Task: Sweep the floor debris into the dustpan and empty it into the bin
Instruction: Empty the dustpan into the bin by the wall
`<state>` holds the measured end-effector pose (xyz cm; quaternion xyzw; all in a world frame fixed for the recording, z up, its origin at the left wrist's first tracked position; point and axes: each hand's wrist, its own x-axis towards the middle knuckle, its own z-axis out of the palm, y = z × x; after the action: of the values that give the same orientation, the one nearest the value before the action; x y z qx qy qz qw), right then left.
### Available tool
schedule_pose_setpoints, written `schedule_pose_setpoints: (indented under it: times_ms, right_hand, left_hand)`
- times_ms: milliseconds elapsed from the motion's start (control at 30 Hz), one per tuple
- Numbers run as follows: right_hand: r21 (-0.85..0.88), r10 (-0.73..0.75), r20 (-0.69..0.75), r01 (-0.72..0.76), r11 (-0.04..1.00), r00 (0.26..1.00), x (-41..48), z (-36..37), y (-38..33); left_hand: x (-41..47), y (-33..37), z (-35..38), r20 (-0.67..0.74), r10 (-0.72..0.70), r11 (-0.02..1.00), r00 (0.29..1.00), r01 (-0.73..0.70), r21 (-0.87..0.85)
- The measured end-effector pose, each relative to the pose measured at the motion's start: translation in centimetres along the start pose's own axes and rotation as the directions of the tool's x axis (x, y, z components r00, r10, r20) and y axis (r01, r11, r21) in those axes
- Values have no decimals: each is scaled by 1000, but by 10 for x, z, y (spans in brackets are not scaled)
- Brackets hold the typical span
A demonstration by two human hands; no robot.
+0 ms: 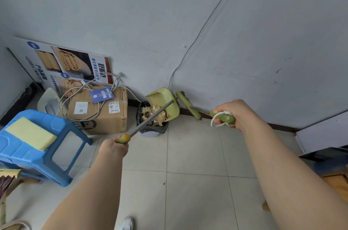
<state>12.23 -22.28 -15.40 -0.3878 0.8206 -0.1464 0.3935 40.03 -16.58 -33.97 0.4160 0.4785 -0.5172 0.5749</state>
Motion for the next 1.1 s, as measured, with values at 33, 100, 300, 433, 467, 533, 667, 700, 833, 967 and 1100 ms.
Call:
schedule_pose_setpoints:
  times_ms: [33, 100, 300, 433, 467, 533, 667, 700, 833, 967, 1100]
  right_hand:
    - [7, 0, 1, 0, 1000, 1000, 0, 1, 0]
    - [17, 0, 1, 0, 1000, 1000, 1, 2, 0]
    - [-8, 3, 1, -3, 1000, 1000, -2, 5, -2]
    - [-12, -10, 6, 10, 1000, 1000, -3, 7, -1]
    - [-3, -9, 11, 9, 1000, 1000, -3, 7, -1]
    - [30, -4, 16, 3, 1000, 1000, -3, 7, -1]
    - [5, -3, -2, 3, 1000, 1000, -6, 8, -3]
    - [0, -5, -3, 5, 1000, 1000, -6, 8, -2]
    - [16, -5, 7, 5, 1000, 1000, -8, 9, 1]
    - [38, -5, -8, 5, 999, 1000, -9, 10, 3]
    - [50, -5, -20, 6, 999, 1000, -11, 8, 8]
  left_hand:
    - [-2, 0, 0, 5, -2, 1000, 1000, 2, 10]
    - [-7, 2, 0, 15, -5, 1000, 1000, 4, 26]
    - [-4, 13, -15, 7, -33, 999, 999, 33, -5]
    - [-14, 8, -14, 26, -57, 998, 998, 57, 30]
    - [-14, 9, -14, 31, -61, 998, 998, 60, 33]
    - [-15, 12, -13, 32, -67, 997, 997, 66, 41]
    - [-18, 13, -14, 40, -68, 996, 997, 65, 66]
    - [-21, 11, -13, 37, -70, 995, 997, 67, 76]
    - [-27, 14, -5, 47, -51, 992, 998, 45, 121]
    - [-23, 19, -9, 47, -39, 993, 998, 33, 110]
    - [-32, 15, -5, 46, 5, 981, 999, -14, 195]
